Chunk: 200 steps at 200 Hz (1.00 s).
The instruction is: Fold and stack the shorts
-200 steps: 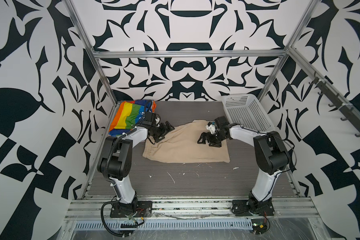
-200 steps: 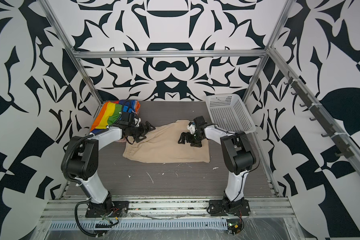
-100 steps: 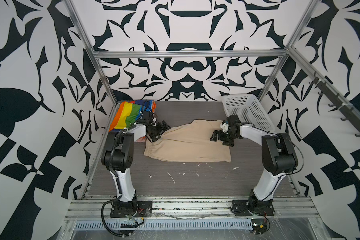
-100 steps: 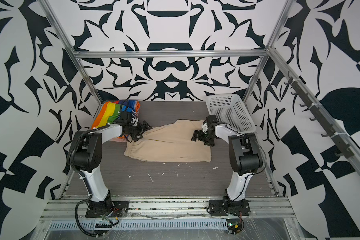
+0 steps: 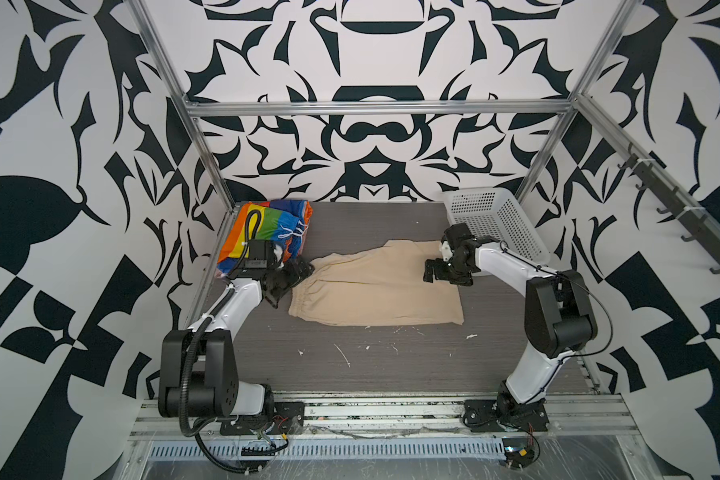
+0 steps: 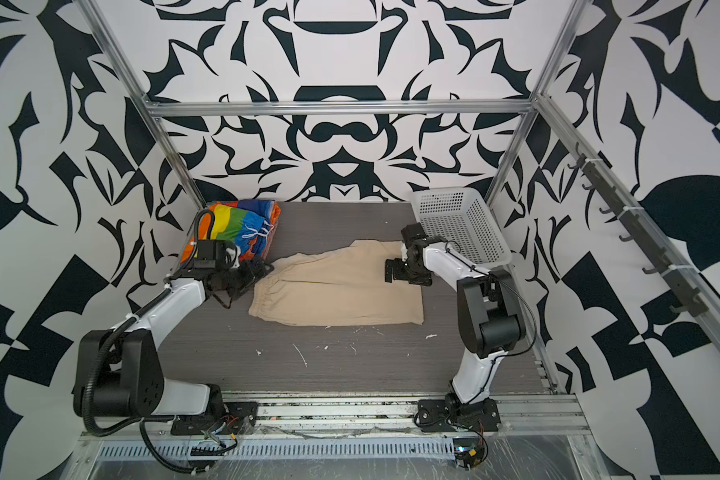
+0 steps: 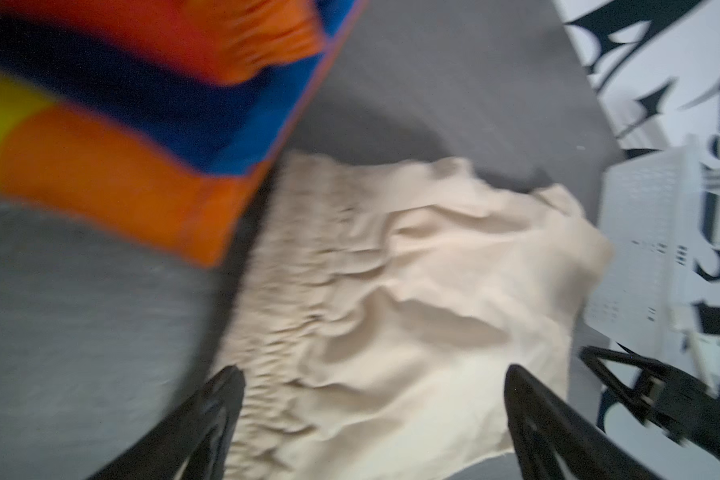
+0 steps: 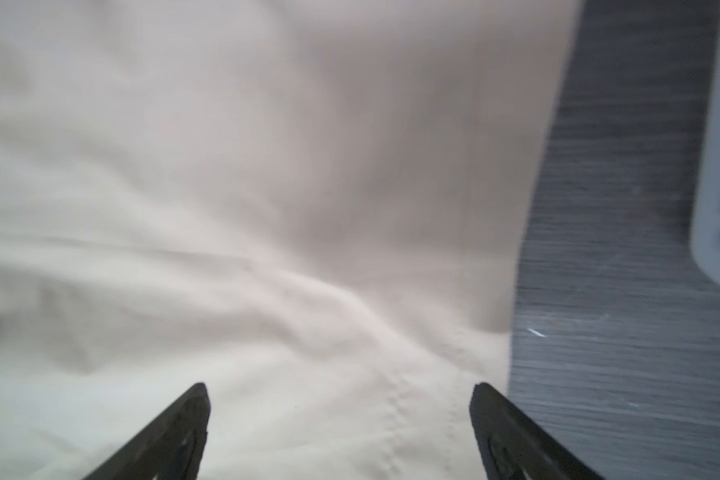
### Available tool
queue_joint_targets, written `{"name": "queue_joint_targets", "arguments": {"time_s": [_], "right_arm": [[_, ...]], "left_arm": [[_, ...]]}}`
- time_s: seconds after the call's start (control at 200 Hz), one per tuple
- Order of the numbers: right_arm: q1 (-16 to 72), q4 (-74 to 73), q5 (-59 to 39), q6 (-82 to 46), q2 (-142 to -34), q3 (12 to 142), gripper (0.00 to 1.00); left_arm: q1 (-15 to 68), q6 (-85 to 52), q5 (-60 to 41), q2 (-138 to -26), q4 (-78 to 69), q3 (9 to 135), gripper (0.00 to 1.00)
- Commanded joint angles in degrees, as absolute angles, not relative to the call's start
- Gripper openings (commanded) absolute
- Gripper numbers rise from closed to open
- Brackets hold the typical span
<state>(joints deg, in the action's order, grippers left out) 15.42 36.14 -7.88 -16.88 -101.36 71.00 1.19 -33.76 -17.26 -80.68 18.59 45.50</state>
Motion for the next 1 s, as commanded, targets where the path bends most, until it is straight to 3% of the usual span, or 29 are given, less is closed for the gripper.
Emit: {"name": "queue_joint_targets", "arguments": {"time_s": [0.0, 0.4, 0.59, 0.7, 0.83, 0.995], "right_arm": [[16.6, 38.2, -7.0, -15.9, -99.6, 72.7, 1.0], [16.8, 37.1, -10.1, -15.9, -97.5, 70.1, 1.0], [16.8, 36.6, -10.7, -15.9, -97.5, 70.0, 1.0], [16.8, 36.3, -10.7, -16.1, -97.5, 70.1, 1.0], [16.8, 36.5, -10.6, -16.2, -97.9, 70.5, 1.0], [16.8, 36.4, -11.0, -16.6, -98.0, 70.8, 1.0]], "left_arm": [[1.3, -31.7, -16.7, -80.8, 19.9, 41.9, 0.99], [1.3, -30.0, -15.0, -93.2, 14.2, 47.1, 0.96], [2.8, -26.3, -14.2, -99.8, 16.5, 51.6, 0.86], [4.0, -25.4, -14.0, -101.4, 17.1, 51.6, 0.69], [6.6, -24.3, -12.0, -101.8, 19.5, 52.0, 0.39], [8.5, -22.9, -9.1, -102.2, 24.0, 53.7, 0.21]]}}
